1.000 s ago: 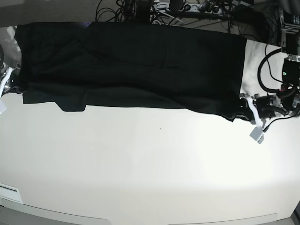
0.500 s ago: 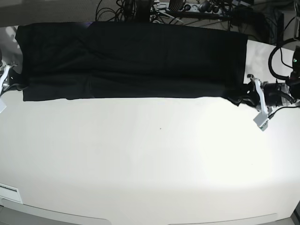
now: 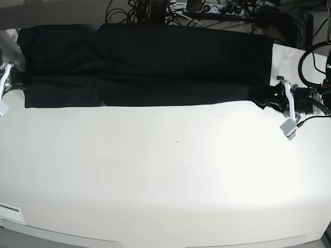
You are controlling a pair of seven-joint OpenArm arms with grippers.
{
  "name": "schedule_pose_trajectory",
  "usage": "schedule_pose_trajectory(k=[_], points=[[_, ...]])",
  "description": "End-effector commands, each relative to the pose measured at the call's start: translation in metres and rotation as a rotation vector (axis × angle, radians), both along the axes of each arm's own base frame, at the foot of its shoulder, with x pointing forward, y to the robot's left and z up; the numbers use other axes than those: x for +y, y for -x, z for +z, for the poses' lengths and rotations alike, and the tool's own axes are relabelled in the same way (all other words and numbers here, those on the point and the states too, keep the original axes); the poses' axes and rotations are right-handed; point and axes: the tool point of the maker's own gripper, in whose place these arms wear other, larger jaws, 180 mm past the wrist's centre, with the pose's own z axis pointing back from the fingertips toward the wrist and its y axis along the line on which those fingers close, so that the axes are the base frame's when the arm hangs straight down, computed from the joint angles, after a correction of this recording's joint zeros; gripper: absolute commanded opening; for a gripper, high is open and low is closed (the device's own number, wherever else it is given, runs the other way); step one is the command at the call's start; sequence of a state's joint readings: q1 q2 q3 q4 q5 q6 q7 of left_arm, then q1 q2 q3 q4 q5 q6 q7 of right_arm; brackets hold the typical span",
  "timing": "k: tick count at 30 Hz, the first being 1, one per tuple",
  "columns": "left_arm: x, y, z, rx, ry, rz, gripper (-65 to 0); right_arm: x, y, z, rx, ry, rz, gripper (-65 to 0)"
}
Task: Fold the T-shirt properly
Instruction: 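Lift the hem and fold it over onto the collar with both grippers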
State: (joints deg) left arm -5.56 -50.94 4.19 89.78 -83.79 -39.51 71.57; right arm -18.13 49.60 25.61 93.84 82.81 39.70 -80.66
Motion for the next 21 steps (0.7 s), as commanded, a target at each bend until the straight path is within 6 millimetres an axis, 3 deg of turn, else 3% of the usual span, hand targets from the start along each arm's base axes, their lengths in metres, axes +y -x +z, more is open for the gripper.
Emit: schedule_pose_trajectory(k=[1,17,19,21], points=[[0.003,-0.006,0.016,-0.047,-0.003,-0.014,-65.0,-0.003,-0.008,0.013,-0.041,0.008,0.013,-65.0],[0.006,0.002,0.012,-0.023,-0.030,-0.030,-65.0,-0.003,-0.008,0.013,-0.031,0.005,-0.007,-65.0],[0.007,0.007,0.009,-0.008,-0.030,-0.030,-51.0,-0.003,-0.008,0.012,-0.023,0.001,-0.021,-64.8],[0.007,0.010,0.005,0.005,-0.031,-0.030,-33.7,-0.004,-0.008,0.012,-0.024,0.003,-0.021,-50.1]])
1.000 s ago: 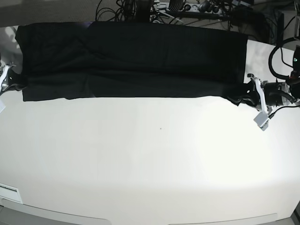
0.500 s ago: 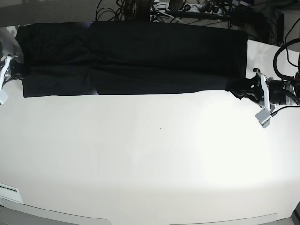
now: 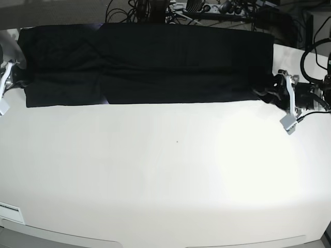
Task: Fold the T-shirt properly
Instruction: 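Lift the hem and fold it over onto the collar with both grippers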
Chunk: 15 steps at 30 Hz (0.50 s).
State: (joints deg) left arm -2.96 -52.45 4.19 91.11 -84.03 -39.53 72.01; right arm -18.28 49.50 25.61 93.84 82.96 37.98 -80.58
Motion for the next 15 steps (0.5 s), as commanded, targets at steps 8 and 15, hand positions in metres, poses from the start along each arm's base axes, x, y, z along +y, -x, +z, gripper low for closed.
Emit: schedule_pose_trajectory(k=[8,15], points=[[0.013,0.001,0.009,-0.006,-0.040,-0.008,-28.1,-0.003,-0.015,0.022,-0.078,0.004,0.022,-29.0],[0.016,-0.003,0.013,-0.021,-0.037,0.010,-28.2,-0.002,-0.035,0.039,-0.224,-0.070,-0.060,-40.1]])
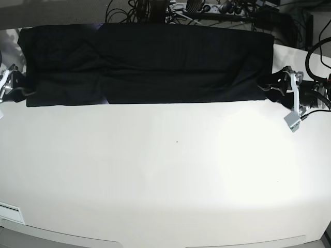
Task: Fold the T-shirt properly
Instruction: 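Lift the hem and fold it over onto the collar with both grippers, then release the folded hem and raise both grippers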
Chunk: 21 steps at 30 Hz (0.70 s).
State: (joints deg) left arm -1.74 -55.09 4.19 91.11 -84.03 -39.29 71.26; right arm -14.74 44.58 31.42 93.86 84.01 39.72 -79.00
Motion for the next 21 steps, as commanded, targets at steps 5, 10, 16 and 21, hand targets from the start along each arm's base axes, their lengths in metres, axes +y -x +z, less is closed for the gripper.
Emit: schedule_pose_trajectory(k=[5,10,16,21], points=[[-0.001,-0.013,0.015,-0.045,0.026,0.038,-28.2,0.009,-0.010,0.011,-0.130,-0.126,-0.099,-65.0],[-0.004,-0.013,0.014,-0.042,0.035,0.036,-28.2,0.045,-0.003,-0.014,-0.130,-0.300,-0.167,-65.0],[-0.004,-0.013,0.014,-0.042,0.034,0.036,-28.2,0.073,0.001,-0.028,-0.117,-0.407,-0.200,-65.0],[-0.004,-0.016,0.015,-0.060,0.039,0.046,-28.1,0.078,0.005,-0.054,-0.091,-0.355,-0.256,-65.0]])
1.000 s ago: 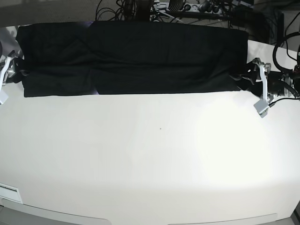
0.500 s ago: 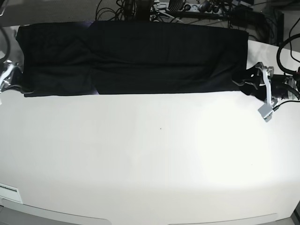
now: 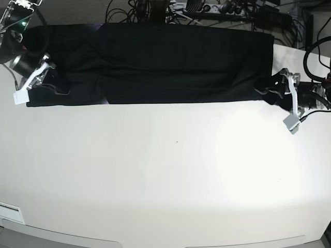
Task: Fold the T-shirt properly
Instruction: 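Release the folded hem and raise both grippers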
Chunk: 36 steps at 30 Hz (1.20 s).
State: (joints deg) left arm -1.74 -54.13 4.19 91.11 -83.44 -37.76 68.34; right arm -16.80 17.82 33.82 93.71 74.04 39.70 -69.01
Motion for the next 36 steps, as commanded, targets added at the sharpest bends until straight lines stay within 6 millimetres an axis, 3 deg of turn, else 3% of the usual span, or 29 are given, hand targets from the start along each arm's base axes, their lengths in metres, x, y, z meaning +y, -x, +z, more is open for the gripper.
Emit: schedule_pose_trajectory(k=[1,8,12,17,24,28,30,36], points=[[0.004,-0.011,0.014,-0.054,-0.007,0.008,-28.1,-0.002,-0.004,0.003,-0.025,0.026,0.000,-65.0],[0.019,-0.030,0.010,-0.121,-0.101,0.068,-28.1,0.002,0.006,-0.042,0.062,0.259,0.063,-65.0],[0.035,-0.038,0.003,-0.142,-0.193,0.122,-28.1,0.011,0.009,-0.057,0.084,0.332,0.123,-65.0],[0.072,-0.061,-0.003,-0.220,-0.368,0.272,-28.1,-0.018,-0.001,-0.067,0.115,0.461,-0.023,-65.0],[0.081,-0.064,-0.004,-0.228,-0.411,0.311,-28.1,-0.049,-0.011,-0.063,0.170,0.499,-0.259,-65.0],[0.077,-0.064,-0.003,-0.221,-0.385,0.314,-28.1,-0.081,-0.011,-0.057,0.219,0.620,-0.473,-65.0],[0.074,-0.064,-0.003,-0.217,-0.367,0.316,-28.2,-0.091,-0.011,-0.049,0.222,0.672,-0.571,-65.0],[0.066,-0.065,-0.006,-0.209,-0.335,0.335,-28.2,-0.096,-0.020,-0.006,0.114,0.767,-0.672,-65.0]])
